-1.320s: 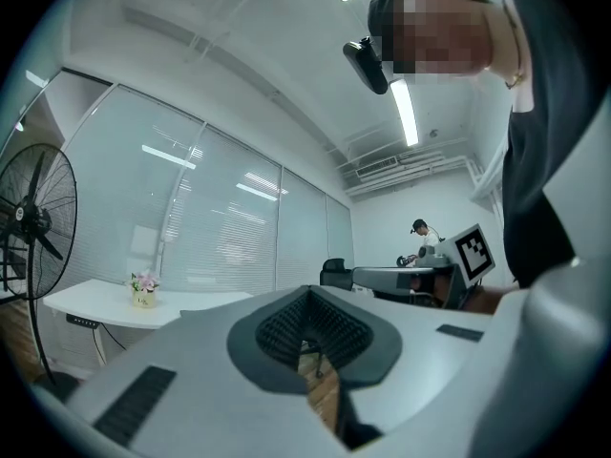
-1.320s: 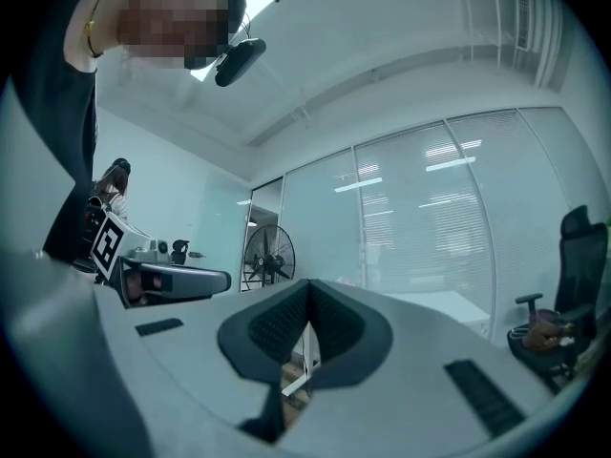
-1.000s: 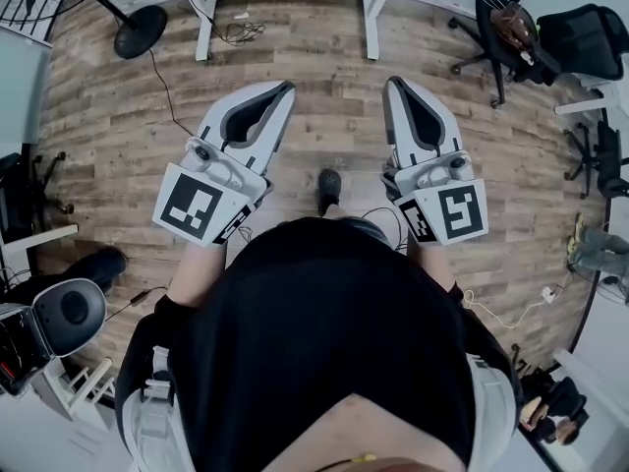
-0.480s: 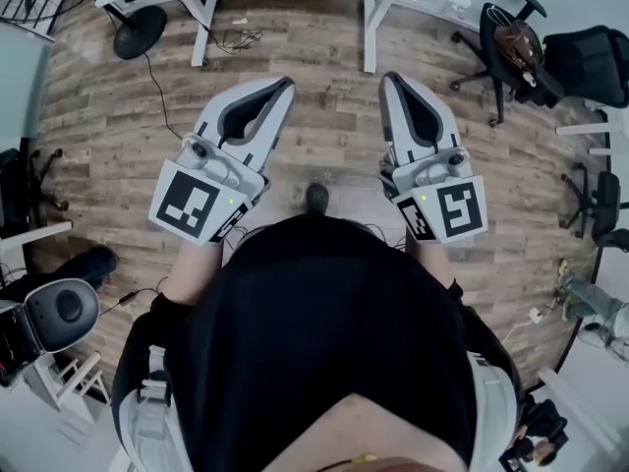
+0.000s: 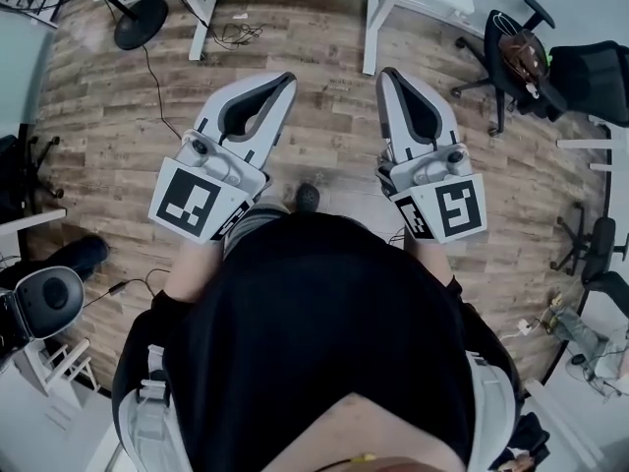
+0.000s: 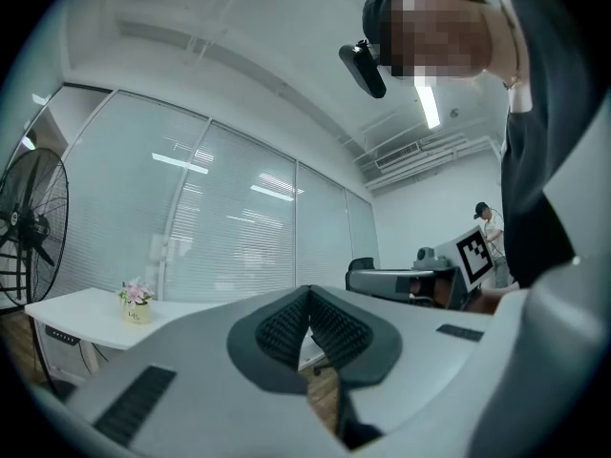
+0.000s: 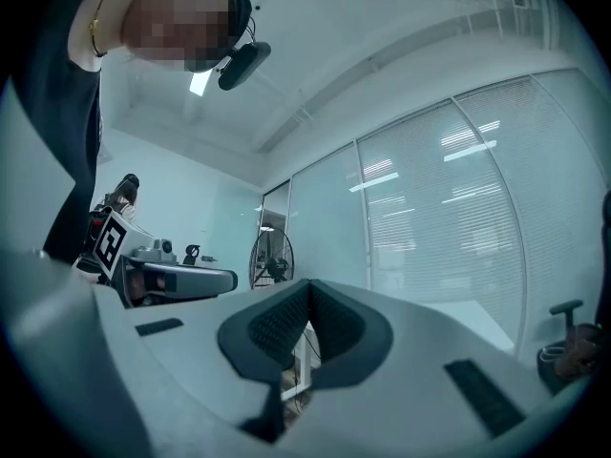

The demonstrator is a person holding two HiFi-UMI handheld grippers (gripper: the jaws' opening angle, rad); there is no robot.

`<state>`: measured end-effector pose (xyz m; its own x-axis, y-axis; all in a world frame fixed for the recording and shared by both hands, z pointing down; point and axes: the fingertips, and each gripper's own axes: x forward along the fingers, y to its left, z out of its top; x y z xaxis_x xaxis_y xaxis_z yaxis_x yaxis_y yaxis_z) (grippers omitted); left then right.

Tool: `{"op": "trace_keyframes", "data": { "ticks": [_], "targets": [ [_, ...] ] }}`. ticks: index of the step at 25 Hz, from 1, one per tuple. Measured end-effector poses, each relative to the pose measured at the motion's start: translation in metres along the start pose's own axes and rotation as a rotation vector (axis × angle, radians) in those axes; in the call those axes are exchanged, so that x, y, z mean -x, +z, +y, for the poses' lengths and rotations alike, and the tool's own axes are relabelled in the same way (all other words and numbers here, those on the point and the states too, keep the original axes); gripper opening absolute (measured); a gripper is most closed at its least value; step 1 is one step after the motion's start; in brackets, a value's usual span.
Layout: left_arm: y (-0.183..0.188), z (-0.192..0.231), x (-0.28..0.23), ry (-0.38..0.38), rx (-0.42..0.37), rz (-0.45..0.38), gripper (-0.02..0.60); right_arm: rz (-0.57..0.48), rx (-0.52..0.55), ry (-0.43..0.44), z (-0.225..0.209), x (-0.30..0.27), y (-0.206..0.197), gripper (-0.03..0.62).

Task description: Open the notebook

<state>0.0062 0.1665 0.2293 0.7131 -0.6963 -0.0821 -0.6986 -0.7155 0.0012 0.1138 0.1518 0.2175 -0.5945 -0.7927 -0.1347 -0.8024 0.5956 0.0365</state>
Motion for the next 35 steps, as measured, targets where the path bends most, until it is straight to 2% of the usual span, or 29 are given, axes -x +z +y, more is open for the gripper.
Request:
{"op": "trace_keyframes", "data": {
  "ticks": [9,18,29,35],
  "targets": [
    [0.005,-0.003,-0.006,-0.008,-0.017,-0.012,0.012,-0.005,-0.001,0.006,-0.001,0.002,-0.001,0.003],
    [-0.001,0.001,-0.005,-0.006,-0.021,0.019,0.012,-0.013,-0.012,0.004,-0.004,-0.001,-0.001,0.004],
    [-0.006,0.005,-0.004,0.038,-0.011,0.044,0.012,-0.014,-0.041,0.053,-0.001,-0.009,-0.006,0.004],
    [-0.009,0.010,-0.010,0.036,-0.026,0.051,0.012,-0.020,-0.046,0.055,-0.008,-0.016,-0.008,0.004]
  ]
}}
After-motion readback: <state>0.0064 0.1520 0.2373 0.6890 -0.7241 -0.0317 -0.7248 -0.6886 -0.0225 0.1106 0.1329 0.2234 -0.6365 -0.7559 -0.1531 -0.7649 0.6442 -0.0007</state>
